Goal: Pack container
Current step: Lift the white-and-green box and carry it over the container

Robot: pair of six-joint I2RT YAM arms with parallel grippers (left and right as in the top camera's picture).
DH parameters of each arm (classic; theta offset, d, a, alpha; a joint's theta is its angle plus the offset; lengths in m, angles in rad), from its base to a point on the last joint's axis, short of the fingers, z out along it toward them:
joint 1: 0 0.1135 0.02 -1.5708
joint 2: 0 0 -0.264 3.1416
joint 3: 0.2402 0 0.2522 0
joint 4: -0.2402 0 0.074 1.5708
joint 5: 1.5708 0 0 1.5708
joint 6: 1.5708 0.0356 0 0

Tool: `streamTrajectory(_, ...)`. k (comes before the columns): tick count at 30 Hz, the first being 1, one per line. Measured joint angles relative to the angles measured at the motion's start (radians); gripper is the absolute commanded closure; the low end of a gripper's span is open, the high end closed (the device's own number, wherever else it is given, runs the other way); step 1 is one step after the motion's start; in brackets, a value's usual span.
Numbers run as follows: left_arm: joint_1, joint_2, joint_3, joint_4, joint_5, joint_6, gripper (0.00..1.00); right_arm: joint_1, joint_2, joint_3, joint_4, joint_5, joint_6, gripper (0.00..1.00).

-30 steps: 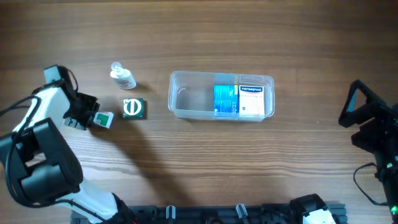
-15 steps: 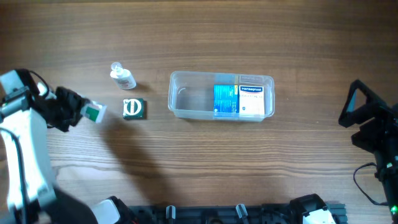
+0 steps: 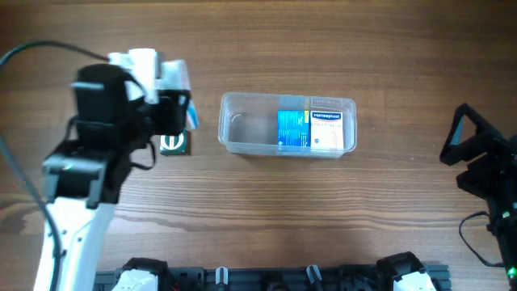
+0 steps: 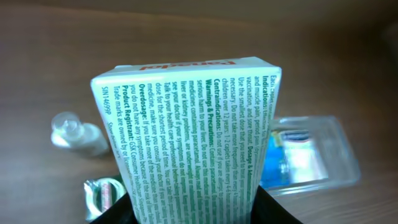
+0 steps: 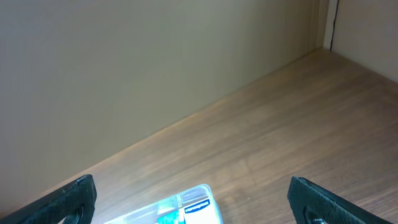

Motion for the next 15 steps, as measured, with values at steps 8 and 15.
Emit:
streamTrajectory(8, -0.23, 0.168, 0.0, 0.108, -0.132, 0.333, 0.67, 0.0, 0.0, 0.0, 0.0, 0.0, 0.0, 0.0)
streamTrajectory(15, -0.324, 0.314, 0.0, 0.163, -0.155, 0.713, 0.79, 0.0, 0.0, 0.0, 0.0, 0.0, 0.0, 0.0)
